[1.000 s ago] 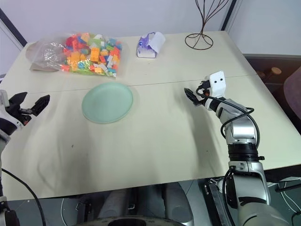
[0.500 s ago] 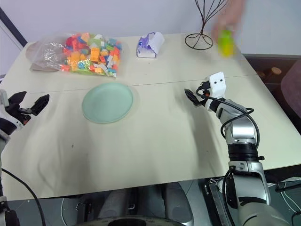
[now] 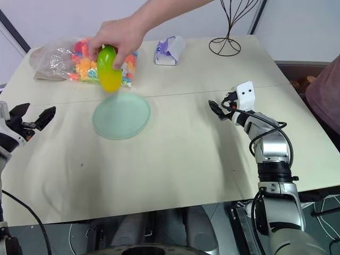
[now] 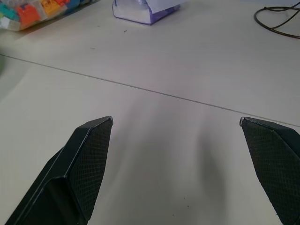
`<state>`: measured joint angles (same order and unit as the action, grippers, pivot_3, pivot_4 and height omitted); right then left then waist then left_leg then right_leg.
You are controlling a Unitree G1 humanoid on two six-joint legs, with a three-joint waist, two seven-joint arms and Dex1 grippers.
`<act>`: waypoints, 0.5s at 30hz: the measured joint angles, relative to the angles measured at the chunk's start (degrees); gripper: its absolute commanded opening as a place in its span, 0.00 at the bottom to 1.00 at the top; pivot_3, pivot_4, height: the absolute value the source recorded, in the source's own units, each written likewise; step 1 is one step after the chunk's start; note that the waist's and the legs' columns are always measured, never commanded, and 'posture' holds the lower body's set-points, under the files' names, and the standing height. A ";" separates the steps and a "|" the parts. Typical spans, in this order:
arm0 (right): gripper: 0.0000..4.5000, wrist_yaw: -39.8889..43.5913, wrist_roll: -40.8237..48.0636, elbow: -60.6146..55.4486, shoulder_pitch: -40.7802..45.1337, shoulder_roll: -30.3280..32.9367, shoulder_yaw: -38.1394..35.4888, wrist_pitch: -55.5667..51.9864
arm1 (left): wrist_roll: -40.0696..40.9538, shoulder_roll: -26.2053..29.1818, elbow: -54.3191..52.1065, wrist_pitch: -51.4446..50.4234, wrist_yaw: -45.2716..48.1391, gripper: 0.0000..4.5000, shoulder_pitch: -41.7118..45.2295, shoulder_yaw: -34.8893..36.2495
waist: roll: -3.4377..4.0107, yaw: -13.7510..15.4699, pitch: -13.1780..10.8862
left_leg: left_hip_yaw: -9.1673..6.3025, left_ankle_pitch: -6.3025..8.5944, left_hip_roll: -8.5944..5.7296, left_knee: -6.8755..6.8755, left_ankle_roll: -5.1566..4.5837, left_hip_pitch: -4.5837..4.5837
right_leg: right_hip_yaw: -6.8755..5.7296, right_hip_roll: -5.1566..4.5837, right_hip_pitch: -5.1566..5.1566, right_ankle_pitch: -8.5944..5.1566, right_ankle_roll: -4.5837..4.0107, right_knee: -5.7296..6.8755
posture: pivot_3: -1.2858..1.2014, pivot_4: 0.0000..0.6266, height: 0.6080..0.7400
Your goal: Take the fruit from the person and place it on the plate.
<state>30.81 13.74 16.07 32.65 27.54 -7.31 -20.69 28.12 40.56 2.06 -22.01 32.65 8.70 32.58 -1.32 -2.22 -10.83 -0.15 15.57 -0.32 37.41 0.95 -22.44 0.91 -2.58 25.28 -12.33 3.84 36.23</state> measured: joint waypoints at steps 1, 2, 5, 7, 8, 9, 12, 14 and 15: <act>0.99 0.01 0.00 0.00 0.00 0.00 0.00 0.01 | 0.02 0.00 0.00 0.00 0.00 1.00 0.00 0.00 | 0.00 0.00 0.00 | 0.00 0.00 0.00 0.00 0.00 0.00 | 0.00 0.00 0.00 0.00 0.00 0.00 | 0.52 0.24 1.00; 0.99 0.01 0.00 0.00 0.00 0.00 0.00 0.02 | 0.06 0.00 0.00 -0.01 0.07 1.00 0.01 0.00 | 0.00 0.00 0.00 | 0.00 0.00 0.00 0.00 0.00 0.00 | 0.00 0.00 0.00 0.00 0.00 0.00 | 0.52 0.24 1.00; 0.99 0.02 -0.01 0.02 0.00 0.00 0.00 0.05 | 1.28 0.75 -0.15 -0.74 1.88 1.00 0.01 0.02 | 0.00 0.00 0.00 | 0.00 0.00 0.00 0.00 0.00 0.00 | 0.00 0.00 0.00 0.00 0.00 0.00 | 0.52 0.24 1.00; 0.99 0.57 0.28 0.02 0.02 0.00 -0.03 -0.16 | 3.18 2.60 -0.90 -2.29 3.64 1.00 0.31 0.39 | -0.01 -0.02 0.00 | 0.00 0.00 0.00 0.01 0.00 0.00 | 0.00 0.01 0.00 0.00 0.00 0.00 | 0.52 0.24 1.00; 0.99 2.01 2.21 -0.26 0.02 -0.04 -0.47 -1.86 | 4.21 3.85 -1.40 -2.92 4.56 1.00 0.62 0.66 | -0.01 -0.02 0.00 | 0.00 0.00 0.00 0.01 0.00 0.00 | 0.00 0.01 0.00 0.00 0.00 0.00 | 0.52 0.24 1.00; 0.99 3.88 5.38 -1.41 -0.14 -0.03 -1.34 -5.13 | 4.79 4.55 -1.96 -3.34 5.04 1.00 0.82 0.95 | 0.00 -0.02 0.00 | 0.00 0.00 0.00 0.01 0.00 0.00 | 0.00 0.01 0.00 0.00 0.00 0.00 | 0.52 0.24 1.00; 0.99 12.94 23.02 -13.14 -1.89 1.63 -3.42 -21.99 | 5.13 5.89 -2.67 -3.67 6.30 1.00 1.08 1.27 | 0.05 -0.02 -0.03 | -0.03 0.00 0.02 -0.02 -0.01 0.01 | 0.00 0.02 0.00 -0.01 0.00 0.00 | 0.52 0.24 1.00; 0.99 15.92 31.88 -20.66 -1.48 3.70 -4.54 -29.97 | 5.10 5.88 -2.62 -3.67 6.83 1.00 1.13 0.77 | 0.02 -0.08 -0.01 | -0.05 0.00 0.03 0.00 -0.02 0.03 | -0.02 0.02 -0.05 -0.01 0.00 0.00 | 0.52 0.24 1.00; 0.99 16.11 33.84 -22.47 -0.88 4.13 -4.99 -31.70 | 5.10 5.88 -2.52 -3.68 6.97 1.00 1.20 0.58 | -0.03 -0.10 0.02 | -0.06 0.00 0.03 0.02 -0.01 0.06 | -0.03 0.02 -0.10 0.00 0.00 -0.01 | 0.52 0.24 1.00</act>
<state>46.92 47.57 -6.39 31.76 31.67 -12.30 -52.39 33.22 46.44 -0.46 -25.69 39.61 9.89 33.15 -1.34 -2.32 -10.81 -0.21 15.57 -0.28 37.43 0.93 -22.38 0.88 -2.55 25.18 -12.34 3.84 36.23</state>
